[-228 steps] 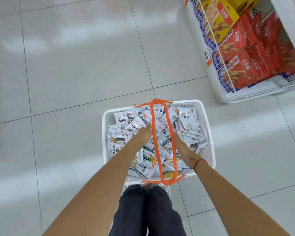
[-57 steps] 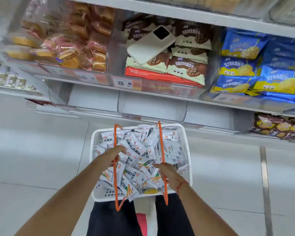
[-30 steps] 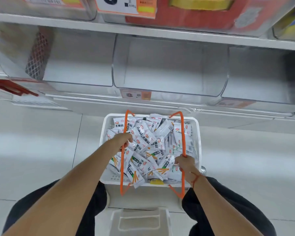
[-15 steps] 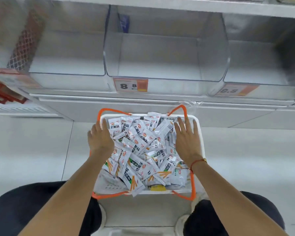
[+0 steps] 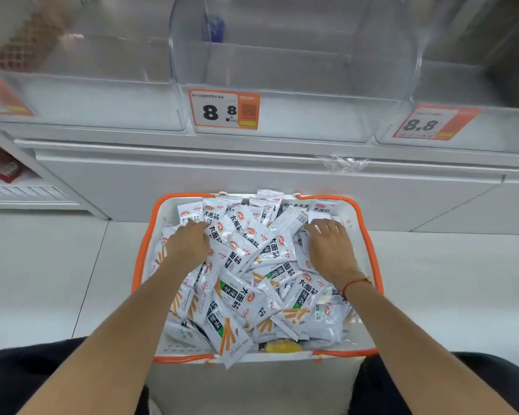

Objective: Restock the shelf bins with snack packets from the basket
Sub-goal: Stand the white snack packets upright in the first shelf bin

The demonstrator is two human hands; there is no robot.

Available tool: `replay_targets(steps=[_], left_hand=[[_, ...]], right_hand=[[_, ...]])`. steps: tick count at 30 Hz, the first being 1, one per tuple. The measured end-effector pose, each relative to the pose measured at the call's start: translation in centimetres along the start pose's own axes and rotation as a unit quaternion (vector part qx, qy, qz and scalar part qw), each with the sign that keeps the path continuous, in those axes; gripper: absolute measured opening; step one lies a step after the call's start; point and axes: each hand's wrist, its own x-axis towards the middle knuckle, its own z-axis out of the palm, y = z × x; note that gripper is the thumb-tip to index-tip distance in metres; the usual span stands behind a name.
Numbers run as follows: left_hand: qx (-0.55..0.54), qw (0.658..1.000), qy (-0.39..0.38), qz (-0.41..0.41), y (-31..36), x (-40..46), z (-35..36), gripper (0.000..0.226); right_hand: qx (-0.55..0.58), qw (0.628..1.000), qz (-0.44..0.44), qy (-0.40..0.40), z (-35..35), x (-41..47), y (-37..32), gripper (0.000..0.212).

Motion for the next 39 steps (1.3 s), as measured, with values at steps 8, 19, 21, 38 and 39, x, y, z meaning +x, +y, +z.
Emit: replay_targets(steps=[8,19,21,38,39], left_hand=[[-0.088,0.995,0.013,0.036,-1.9,-3.1,-0.5,0.062],[-0.107,0.993,0.037,-0.019,-6.5,-5.8,-0.7,0.040],[-0.121,0.991,0.048,0.022,-7.1,-5.3,-0.2,0.042],[-0.068,0.984,0.022,0.161,-8.0,-4.2,-0.4,0.084],[-0.046,0.982,0.019,0.183,-8.1,-3.7,-0.3,0.086]], right_hand=[[0.141,0.989,-0.016,-0.030,-1.3,0.7,-10.5,0.052],[0.218,0.973,0.035,-0.075,-1.8,-2.3,-14.4,0.062],[0.193,0.979,0.032,-0.056,-2.1,-1.7,-15.5,0.079],[0.498,0.826,0.056,-0.257,-1.2,1.5,-14.4,0.035],[0.525,0.810,0.054,-0.257,-1.2,1.7,-14.3,0.023]])
